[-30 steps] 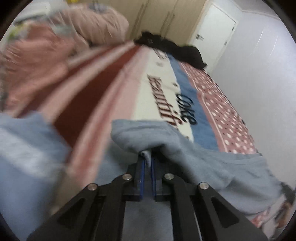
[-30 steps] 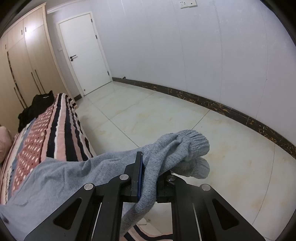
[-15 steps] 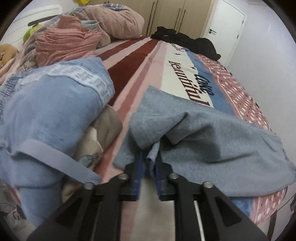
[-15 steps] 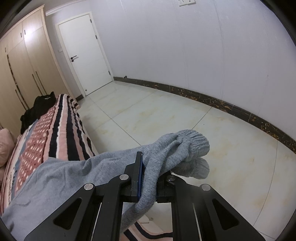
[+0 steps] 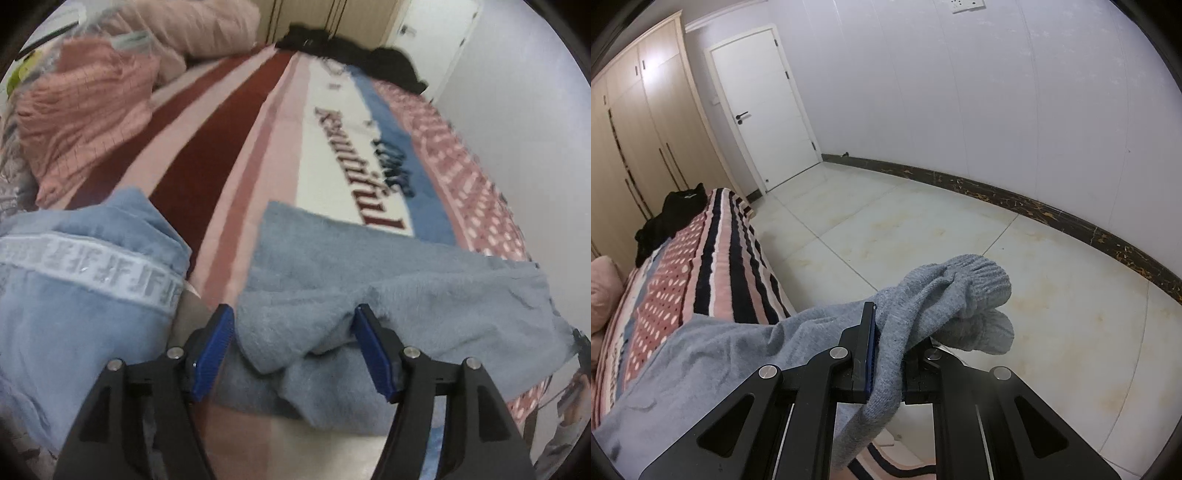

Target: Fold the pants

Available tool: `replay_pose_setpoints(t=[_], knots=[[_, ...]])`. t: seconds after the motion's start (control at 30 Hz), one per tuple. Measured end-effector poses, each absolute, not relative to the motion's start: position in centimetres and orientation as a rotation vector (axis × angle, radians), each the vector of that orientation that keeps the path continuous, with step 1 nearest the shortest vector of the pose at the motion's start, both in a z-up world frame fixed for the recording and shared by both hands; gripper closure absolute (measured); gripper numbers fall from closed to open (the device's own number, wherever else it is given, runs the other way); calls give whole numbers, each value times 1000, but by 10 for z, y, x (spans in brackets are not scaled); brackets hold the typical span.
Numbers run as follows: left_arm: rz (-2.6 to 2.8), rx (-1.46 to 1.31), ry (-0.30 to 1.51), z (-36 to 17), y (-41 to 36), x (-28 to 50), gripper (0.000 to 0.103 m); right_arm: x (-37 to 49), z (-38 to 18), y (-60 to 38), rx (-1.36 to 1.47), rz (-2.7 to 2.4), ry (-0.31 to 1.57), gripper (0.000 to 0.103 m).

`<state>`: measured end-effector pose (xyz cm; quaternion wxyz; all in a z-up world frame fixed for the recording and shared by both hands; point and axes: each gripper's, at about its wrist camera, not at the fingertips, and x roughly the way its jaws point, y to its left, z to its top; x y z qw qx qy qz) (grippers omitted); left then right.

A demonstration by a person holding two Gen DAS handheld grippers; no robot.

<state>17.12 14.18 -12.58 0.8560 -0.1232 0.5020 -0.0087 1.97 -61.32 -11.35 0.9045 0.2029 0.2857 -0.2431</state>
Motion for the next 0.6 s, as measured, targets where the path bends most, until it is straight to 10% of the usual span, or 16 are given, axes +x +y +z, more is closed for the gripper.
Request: replay_pose_setpoints(t=[0.13, 0.2, 0.27, 0.5, 0.6], knots=[[-55, -327, 1086, -127, 146, 186, 48, 20, -115, -612, 421, -504, 594, 99], [-84, -317, 1098, -126, 142, 191, 83, 20, -115, -613, 424, -504, 594, 99], [-97, -280, 1084, -121, 136, 196, 87, 20, -116, -613, 427, -504, 594, 99], [-82, -86, 984, -102, 119, 222, 86, 19, -116, -614, 428, -503, 595, 99], [-4, -98, 1092, -122, 127, 243, 60, 18, -116, -614, 423, -501, 593, 99]])
